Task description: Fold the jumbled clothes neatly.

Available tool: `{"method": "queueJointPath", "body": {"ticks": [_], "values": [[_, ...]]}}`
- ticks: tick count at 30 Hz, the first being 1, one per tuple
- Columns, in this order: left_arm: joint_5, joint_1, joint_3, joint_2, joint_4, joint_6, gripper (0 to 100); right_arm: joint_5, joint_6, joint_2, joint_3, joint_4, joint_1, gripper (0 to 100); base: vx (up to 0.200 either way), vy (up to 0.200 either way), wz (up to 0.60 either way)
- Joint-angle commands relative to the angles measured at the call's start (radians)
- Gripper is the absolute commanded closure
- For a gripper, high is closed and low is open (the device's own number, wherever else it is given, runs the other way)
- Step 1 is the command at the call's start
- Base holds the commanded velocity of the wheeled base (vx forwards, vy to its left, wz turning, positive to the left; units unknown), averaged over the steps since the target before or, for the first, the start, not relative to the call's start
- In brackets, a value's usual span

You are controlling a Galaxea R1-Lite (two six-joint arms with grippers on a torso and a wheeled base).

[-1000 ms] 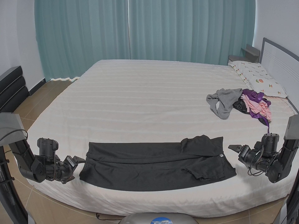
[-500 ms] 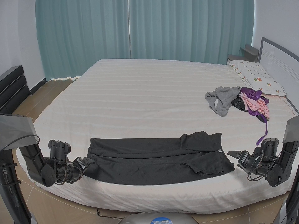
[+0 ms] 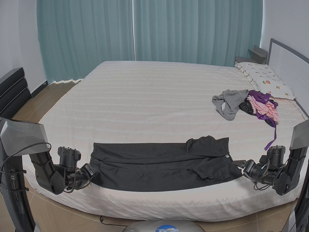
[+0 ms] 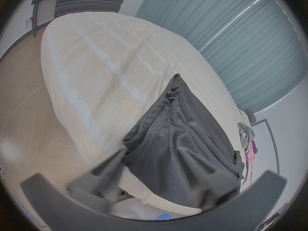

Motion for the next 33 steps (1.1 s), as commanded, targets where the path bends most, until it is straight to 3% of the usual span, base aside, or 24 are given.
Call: {"method": "queueJointPath", "body": {"ticks": [1,10,18,26,27,33], "values": [[0.001,-0.001,0.003,0.016,-0.002,0.001,100,-0.001,0.000,0.010,0.004,0.001,0.006,0,0.000,0.000,0.00],[0.002,-0.001,0.024,0.016,-0.048,-0.005,100,-0.065,-0.024,0.051,0.003,0.027,0.009,0,0.000,0.000,0.00],[0.002,-0.001,0.024,0.016,-0.048,-0.005,100,-0.067,-0.026,0.119,-0.017,0.022,0.083,0,0.000,0.000,0.00],[0.002,-0.001,0.024,0.016,-0.048,-0.006,100,-0.067,-0.028,0.183,-0.101,0.016,0.100,0,0.000,0.000,0.00],[0.002,-0.001,0.024,0.016,-0.048,-0.006,100,-0.068,-0.028,0.188,-0.103,0.016,0.100,100,0.000,0.000,0.00],[0.002,0.000,0.023,0.016,-0.048,-0.006,100,-0.113,-0.026,0.185,-0.114,0.011,0.104,100,0.000,0.000,0.00]]}}
